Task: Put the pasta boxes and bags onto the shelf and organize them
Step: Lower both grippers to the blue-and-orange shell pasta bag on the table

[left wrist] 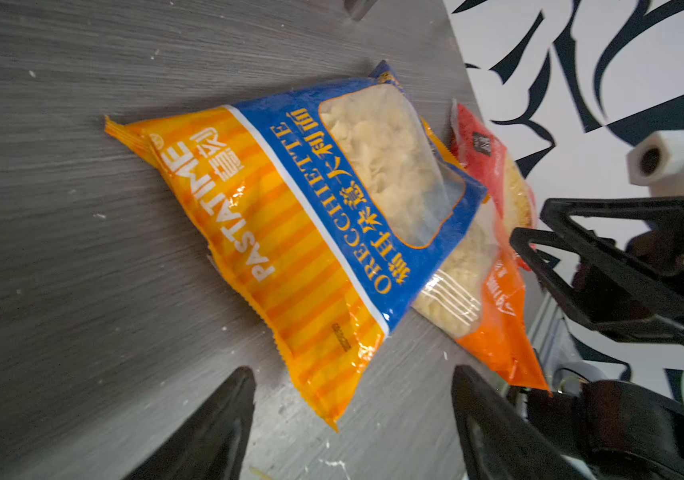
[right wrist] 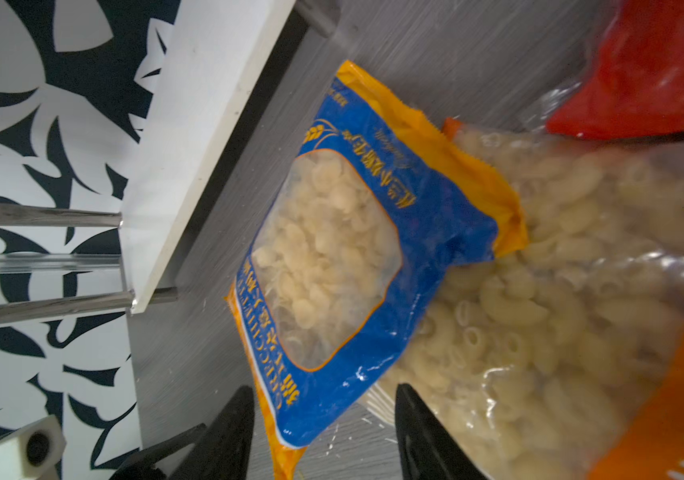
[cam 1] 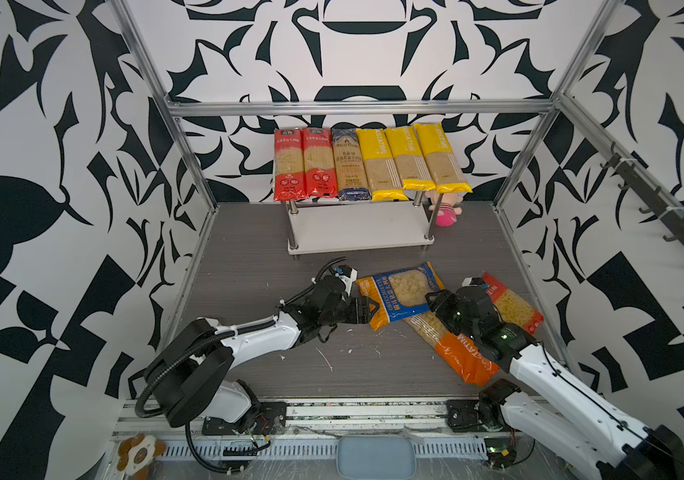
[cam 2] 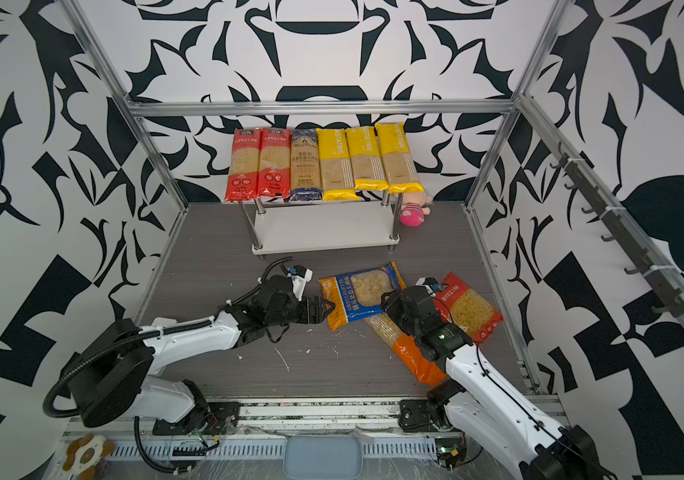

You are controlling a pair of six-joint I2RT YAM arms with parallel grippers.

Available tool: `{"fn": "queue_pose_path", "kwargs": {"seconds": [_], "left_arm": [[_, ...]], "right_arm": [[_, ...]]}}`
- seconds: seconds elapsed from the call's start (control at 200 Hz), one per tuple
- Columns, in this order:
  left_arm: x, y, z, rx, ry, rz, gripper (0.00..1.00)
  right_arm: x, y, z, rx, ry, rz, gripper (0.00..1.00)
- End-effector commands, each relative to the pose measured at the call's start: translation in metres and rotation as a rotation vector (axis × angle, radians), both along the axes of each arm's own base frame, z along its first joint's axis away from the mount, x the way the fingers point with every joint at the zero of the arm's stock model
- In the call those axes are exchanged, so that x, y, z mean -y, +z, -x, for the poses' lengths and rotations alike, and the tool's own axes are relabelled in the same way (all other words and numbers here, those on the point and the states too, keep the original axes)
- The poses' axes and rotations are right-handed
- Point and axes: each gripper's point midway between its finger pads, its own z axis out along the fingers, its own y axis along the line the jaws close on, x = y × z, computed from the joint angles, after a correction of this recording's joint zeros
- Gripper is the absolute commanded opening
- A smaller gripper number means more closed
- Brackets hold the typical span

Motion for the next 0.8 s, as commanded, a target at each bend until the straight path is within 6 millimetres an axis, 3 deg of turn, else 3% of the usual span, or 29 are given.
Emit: {"fn": "queue_pose_path", "kwargs": {"seconds": [0.0, 0.145, 0.36, 0.43, 0.495, 0.635, 0.795], "left_arm": [[0.001, -0.008, -0.011, -0.018, -0.037, -0.056, 0.80], [0.009, -0.016, -0.019, -0.081, -0.045, 0.002, 0.82], [0.019, -0.048, -0.022, -0.183, -0.042, 0.023, 0.78], [0.026, -0.050, -0.026, -0.190, -0.042, 0.051, 0.75], [0.033, -0.050, -0.029, -0.192, -0.043, 0.075, 0.71], [0.041, -0.048, -0.025, -0.199, -0.055, 0.109, 0.56], [0.035, -0.041, -0.014, -0.187, -0.065, 0.144, 0.23]], "right_arm": [[0.008, -0.011, -0.009, 0.007, -0.048, 0.029, 0.58], [0.012, -0.015, -0.022, 0.037, -0.075, 0.031, 0.57], [0.022, -0.021, -0.039, 0.039, -0.093, 0.019, 0.52], [0.023, -0.023, -0.042, 0.042, -0.092, 0.016, 0.43], [0.022, -0.026, -0.043, 0.042, -0.083, 0.017, 0.27], [0.015, -0.026, -0.048, 0.052, -0.040, 0.025, 0.13], [0.001, -0.026, -0.055, 0.066, 0.041, 0.024, 0.01]]}}
